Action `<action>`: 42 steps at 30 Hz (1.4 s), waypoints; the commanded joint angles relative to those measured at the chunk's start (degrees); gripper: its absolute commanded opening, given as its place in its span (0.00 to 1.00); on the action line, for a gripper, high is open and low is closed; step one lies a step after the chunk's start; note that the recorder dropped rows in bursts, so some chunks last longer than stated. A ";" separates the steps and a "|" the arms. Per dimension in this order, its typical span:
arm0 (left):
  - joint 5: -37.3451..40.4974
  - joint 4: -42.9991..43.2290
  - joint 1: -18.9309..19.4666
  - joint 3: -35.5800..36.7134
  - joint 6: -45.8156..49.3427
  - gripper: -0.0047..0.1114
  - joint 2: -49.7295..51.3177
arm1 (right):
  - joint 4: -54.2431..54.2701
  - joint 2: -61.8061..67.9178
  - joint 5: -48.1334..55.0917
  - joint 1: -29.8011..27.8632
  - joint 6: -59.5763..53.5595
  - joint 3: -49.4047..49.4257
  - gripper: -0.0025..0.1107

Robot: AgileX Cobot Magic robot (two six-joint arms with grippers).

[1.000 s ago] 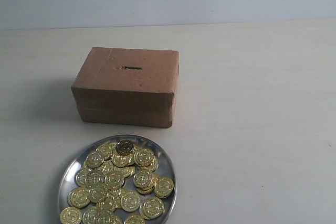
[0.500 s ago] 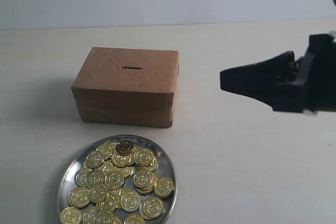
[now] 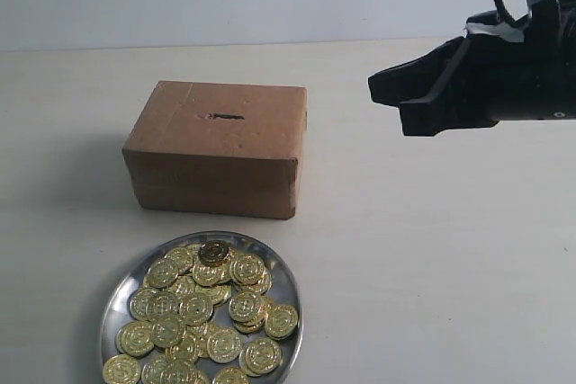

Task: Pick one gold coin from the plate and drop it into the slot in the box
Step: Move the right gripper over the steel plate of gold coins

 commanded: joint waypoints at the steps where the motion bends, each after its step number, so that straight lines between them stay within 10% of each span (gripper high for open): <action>1: -0.27 -0.46 -0.30 0.04 -0.08 0.04 -0.26 | 0.04 0.52 4.45 0.00 -4.61 -0.58 0.02; 23: -0.27 -0.46 -0.30 0.04 -0.08 0.04 -0.26 | 0.04 3.39 4.96 2.26 5.54 -0.46 0.02; 27: -0.27 -0.46 -0.30 0.04 -0.08 0.04 -0.26 | 22.75 3.28 12.20 5.02 -23.39 1.49 0.02; 35: -0.27 -0.46 -0.30 0.04 -0.08 0.04 -0.26 | 105.09 6.89 47.79 25.42 -110.80 -2.75 0.02; 42: -0.27 -0.46 -0.30 0.04 -0.08 0.04 -0.26 | 111.95 16.49 57.74 32.63 -115.09 -10.80 0.02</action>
